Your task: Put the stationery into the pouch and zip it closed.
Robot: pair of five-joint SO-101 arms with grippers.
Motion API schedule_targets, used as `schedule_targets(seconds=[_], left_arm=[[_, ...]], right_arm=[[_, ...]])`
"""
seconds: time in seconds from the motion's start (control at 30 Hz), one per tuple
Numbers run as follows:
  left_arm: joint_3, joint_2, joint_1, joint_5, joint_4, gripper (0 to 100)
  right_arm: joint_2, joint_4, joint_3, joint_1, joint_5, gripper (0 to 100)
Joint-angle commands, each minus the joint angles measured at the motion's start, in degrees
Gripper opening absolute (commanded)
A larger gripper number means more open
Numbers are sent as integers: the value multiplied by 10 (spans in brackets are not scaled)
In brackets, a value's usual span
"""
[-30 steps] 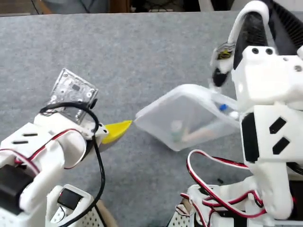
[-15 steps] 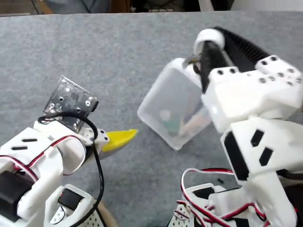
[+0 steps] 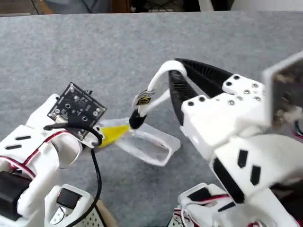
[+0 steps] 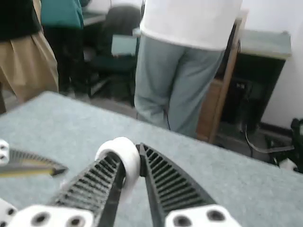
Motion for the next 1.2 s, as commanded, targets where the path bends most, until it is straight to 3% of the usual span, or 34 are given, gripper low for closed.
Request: schedule_targets(seconds=[0.0,0.17,0.47,0.63,0.83,1.17], left_arm=[[0,2,-20,-60,-4,401],[23,4,-43,-175,18,397],[38,4,-54,-184,16,401],[59,6,-51,-252,-3,401],[107,6,-52,-351,-69,397],[188,7,-40,-404,-80,397]], right_arm=[[-21,-6,7,27,7,12],[-35,-3,9,76,7,12],[-61,1,13,98,8,12],[-103,2,77,92,4,12],[-182,0,204,26,4,12],[-206,-1,241,25,7,12]])
